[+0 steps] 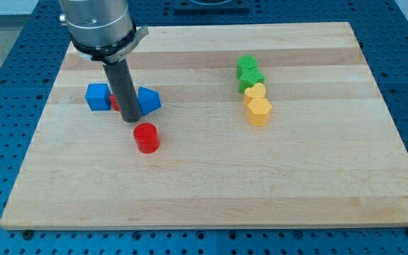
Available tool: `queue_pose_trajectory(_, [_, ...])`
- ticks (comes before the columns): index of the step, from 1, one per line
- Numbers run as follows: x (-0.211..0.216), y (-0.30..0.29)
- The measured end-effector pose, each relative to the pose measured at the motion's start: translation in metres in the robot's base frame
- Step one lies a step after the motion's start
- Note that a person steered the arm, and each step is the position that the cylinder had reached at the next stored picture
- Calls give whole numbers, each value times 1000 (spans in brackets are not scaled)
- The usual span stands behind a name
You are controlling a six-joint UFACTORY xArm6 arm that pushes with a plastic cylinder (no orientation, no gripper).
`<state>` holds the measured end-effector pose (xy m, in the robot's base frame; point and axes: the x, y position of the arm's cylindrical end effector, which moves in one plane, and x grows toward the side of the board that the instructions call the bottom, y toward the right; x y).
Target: Slightly move the red star to the top
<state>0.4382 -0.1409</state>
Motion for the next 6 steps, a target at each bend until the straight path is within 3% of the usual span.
queue_pose_trajectory(3, [24,-2])
queue_pose_trajectory(6, [19,-25])
